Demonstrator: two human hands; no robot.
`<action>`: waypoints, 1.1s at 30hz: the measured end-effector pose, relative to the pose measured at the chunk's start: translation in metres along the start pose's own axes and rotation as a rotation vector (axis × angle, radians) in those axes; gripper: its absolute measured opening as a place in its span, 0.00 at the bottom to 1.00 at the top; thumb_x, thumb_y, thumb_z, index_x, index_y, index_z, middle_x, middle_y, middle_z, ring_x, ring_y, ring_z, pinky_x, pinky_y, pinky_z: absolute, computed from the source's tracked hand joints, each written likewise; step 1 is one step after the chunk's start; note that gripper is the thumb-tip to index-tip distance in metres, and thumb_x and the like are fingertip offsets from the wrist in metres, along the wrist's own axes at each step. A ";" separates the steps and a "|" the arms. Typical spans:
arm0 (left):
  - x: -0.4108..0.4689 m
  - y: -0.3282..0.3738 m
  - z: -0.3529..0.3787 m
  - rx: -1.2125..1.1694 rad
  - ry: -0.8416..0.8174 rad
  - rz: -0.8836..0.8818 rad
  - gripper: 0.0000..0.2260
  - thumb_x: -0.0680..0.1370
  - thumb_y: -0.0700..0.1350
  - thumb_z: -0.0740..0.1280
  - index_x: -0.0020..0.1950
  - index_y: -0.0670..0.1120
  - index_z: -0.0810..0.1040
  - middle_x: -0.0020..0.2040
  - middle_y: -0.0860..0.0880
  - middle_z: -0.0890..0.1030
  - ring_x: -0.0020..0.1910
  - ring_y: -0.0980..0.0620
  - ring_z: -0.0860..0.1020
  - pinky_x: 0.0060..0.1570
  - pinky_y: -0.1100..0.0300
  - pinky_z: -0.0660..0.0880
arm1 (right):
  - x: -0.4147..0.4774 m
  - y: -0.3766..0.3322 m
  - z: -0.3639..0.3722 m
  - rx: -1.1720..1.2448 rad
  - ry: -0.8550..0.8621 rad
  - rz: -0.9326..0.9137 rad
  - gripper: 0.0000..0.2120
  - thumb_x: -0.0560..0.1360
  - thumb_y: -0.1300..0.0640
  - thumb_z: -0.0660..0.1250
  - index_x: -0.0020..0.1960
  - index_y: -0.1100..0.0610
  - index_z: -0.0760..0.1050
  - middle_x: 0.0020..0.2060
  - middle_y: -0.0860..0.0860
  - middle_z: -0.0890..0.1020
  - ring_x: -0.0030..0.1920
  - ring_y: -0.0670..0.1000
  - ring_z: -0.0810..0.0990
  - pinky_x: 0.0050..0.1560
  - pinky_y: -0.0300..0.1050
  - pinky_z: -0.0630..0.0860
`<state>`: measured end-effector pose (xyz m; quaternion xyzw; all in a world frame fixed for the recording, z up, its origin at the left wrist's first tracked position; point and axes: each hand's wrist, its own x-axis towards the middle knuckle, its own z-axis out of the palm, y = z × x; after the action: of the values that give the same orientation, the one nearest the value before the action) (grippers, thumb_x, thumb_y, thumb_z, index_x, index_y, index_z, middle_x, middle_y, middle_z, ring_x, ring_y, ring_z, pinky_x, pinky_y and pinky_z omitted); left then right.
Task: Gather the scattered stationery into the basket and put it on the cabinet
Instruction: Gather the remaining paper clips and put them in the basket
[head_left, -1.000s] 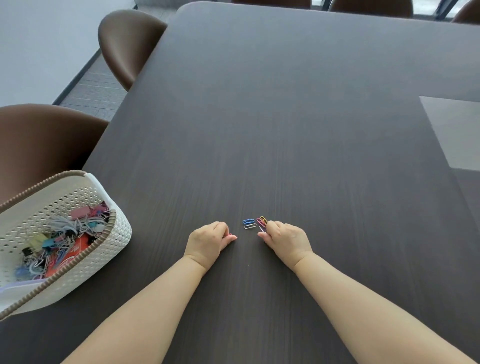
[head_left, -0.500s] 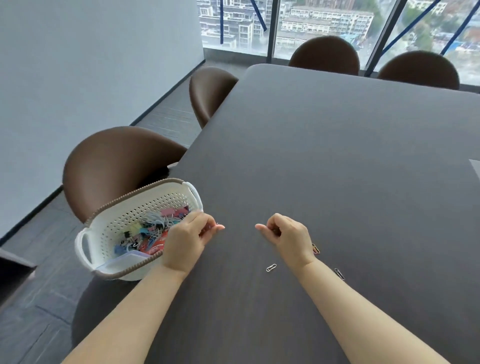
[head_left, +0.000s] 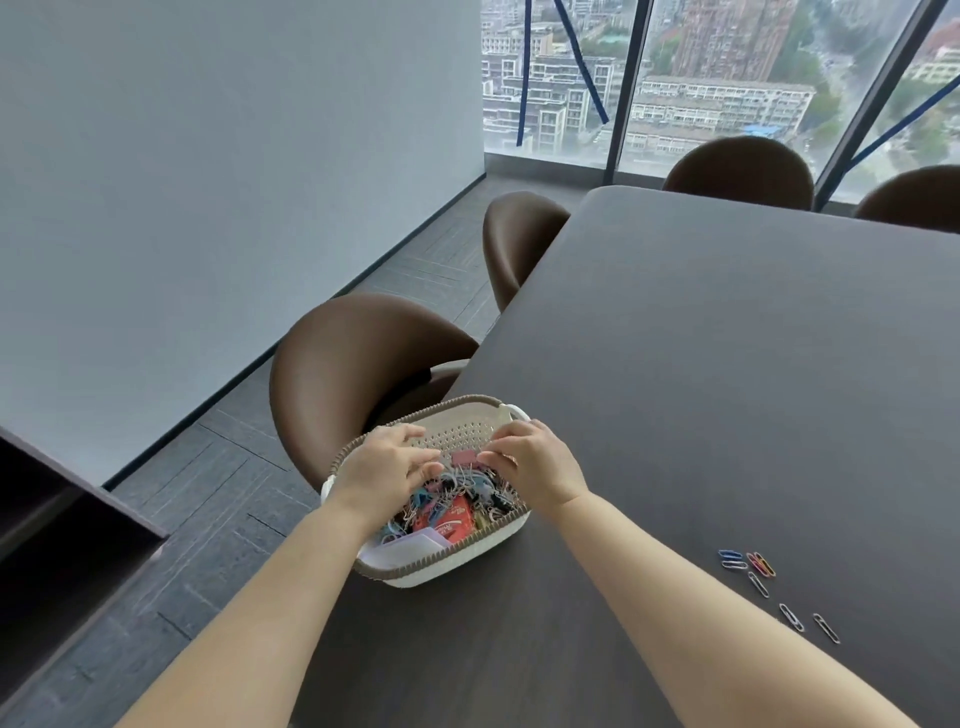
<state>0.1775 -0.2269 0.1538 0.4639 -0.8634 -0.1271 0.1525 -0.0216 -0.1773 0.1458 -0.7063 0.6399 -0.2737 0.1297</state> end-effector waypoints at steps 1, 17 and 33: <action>-0.001 -0.001 0.000 -0.003 0.026 -0.001 0.12 0.76 0.51 0.66 0.55 0.49 0.81 0.57 0.51 0.77 0.56 0.52 0.73 0.53 0.55 0.74 | -0.001 0.000 0.002 -0.017 -0.003 0.006 0.13 0.75 0.49 0.63 0.50 0.56 0.82 0.50 0.50 0.82 0.52 0.51 0.76 0.49 0.45 0.75; 0.024 0.092 0.032 -0.064 0.208 0.340 0.11 0.74 0.47 0.61 0.48 0.46 0.81 0.43 0.50 0.79 0.39 0.50 0.78 0.36 0.58 0.77 | -0.081 0.074 -0.042 -0.032 0.365 0.290 0.17 0.75 0.50 0.54 0.50 0.58 0.76 0.45 0.53 0.80 0.47 0.57 0.77 0.40 0.46 0.73; 0.015 0.218 0.205 0.176 -0.680 0.100 0.21 0.71 0.63 0.65 0.49 0.49 0.63 0.55 0.50 0.72 0.53 0.47 0.76 0.49 0.55 0.72 | -0.281 0.211 -0.086 -0.101 -0.039 1.039 0.25 0.75 0.47 0.65 0.69 0.55 0.66 0.59 0.50 0.71 0.60 0.51 0.71 0.59 0.44 0.70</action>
<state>-0.0747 -0.1059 0.0461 0.3635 -0.8940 -0.1919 -0.1781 -0.2537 0.0794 0.0410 -0.3058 0.9159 -0.1287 0.2261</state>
